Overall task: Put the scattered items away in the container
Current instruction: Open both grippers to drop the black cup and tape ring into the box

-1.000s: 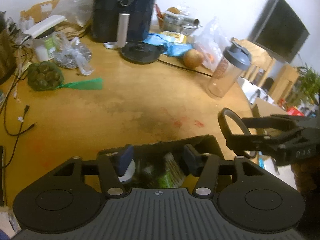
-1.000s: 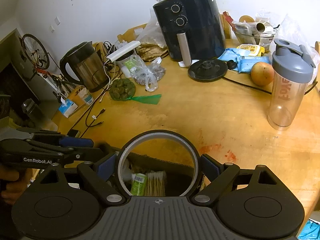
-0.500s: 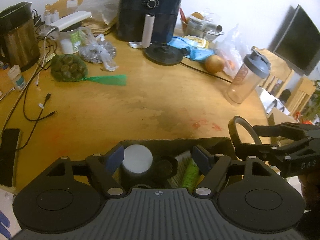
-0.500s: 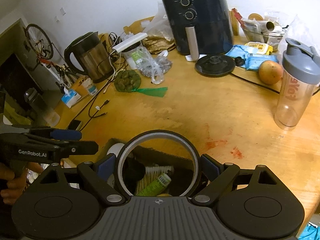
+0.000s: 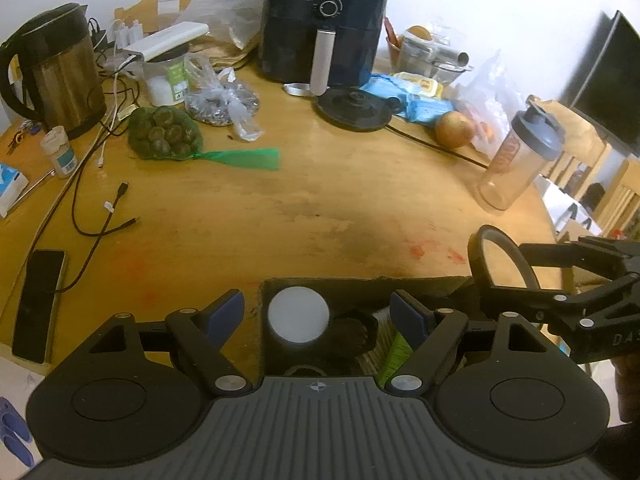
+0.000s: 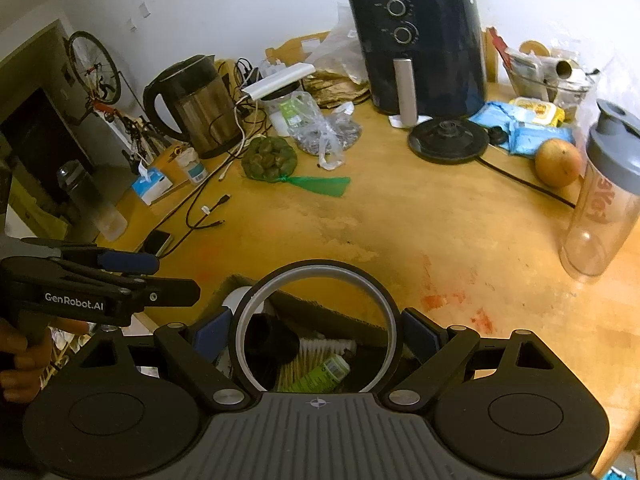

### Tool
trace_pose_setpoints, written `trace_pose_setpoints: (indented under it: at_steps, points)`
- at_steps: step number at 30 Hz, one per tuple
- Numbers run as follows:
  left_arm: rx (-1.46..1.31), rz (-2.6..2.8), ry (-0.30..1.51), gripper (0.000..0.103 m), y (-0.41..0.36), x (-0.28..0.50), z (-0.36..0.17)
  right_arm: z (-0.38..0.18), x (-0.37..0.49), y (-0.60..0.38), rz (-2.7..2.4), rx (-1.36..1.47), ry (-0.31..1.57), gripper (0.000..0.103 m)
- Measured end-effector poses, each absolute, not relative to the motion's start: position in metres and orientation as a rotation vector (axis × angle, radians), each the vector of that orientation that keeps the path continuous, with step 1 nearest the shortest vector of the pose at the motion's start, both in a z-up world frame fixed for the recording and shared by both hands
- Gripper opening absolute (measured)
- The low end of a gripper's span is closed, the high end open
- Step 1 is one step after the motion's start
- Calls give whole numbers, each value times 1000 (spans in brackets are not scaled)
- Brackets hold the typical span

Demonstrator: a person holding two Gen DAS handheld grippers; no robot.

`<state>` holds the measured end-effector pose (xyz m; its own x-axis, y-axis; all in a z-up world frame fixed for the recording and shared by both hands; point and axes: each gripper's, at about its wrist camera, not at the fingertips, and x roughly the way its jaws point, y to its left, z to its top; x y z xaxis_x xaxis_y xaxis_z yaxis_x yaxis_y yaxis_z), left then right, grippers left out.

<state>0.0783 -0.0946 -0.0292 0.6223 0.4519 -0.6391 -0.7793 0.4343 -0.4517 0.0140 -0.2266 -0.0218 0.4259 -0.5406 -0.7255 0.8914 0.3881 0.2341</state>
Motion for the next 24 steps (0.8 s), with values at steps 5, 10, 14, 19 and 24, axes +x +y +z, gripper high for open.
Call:
trace_pose_setpoints:
  at_steps: [5, 10, 14, 19, 24]
  points:
    - [-812, 821, 466, 80, -94, 72, -31, -21, 25, -230, -959, 653, 610, 91]
    - [-824, 844, 464, 82, -93, 65, -32, -30, 39, -235, -960, 636, 683, 103]
    - [-833, 860, 461, 85, -92, 62, -32, -35, 42, -237, -981, 633, 716, 103]
    - [-834, 860, 457, 85, -89, 63, -31, -34, 36, -237, -1038, 622, 720, 103]
    - [-816, 840, 427, 102, -88, 67, -28, -28, 35, -232, -1119, 531, 733, 103]
